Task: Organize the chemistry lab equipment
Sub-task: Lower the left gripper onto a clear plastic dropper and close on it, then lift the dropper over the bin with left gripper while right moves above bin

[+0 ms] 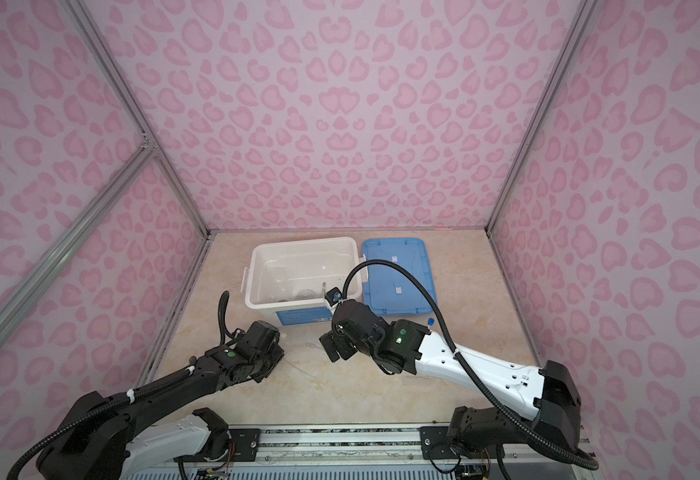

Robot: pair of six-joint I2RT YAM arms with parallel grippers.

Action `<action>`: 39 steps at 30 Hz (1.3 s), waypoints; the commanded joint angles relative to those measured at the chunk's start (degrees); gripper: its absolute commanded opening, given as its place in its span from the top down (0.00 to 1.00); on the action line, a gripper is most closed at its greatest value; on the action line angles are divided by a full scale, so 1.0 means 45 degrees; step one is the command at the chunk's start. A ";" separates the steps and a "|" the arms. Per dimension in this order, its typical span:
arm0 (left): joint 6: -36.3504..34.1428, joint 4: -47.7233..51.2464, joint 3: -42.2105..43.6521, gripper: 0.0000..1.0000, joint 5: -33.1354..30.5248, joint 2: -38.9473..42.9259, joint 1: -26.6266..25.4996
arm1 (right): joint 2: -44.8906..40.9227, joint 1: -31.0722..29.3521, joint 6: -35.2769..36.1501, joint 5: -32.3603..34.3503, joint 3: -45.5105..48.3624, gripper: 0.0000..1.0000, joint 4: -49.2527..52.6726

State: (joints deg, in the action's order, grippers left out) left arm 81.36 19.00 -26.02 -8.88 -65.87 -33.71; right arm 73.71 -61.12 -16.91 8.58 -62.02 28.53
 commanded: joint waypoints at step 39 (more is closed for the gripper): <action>-0.1132 0.3341 -0.0144 0.99 -0.2324 0.5344 0.0317 | -0.1195 0.0900 -0.0031 -0.0648 0.0054 0.03 -0.0287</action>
State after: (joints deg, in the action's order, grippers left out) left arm 79.79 29.43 -25.69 -16.12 -44.95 -32.84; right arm 69.12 -57.93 -16.91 6.76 -61.91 28.38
